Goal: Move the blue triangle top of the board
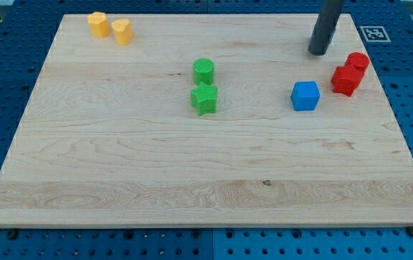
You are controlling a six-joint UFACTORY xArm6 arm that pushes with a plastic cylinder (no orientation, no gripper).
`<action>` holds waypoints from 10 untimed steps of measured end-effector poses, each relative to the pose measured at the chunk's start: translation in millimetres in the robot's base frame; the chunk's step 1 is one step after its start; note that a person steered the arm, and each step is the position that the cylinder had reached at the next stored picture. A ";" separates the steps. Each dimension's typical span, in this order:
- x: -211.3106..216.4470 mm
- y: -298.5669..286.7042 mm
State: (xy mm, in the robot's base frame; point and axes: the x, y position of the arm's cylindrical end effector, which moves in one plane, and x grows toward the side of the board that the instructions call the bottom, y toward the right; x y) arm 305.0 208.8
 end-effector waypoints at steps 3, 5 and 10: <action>-2.2 14.4; -25.4 9.6; -44.8 -18.3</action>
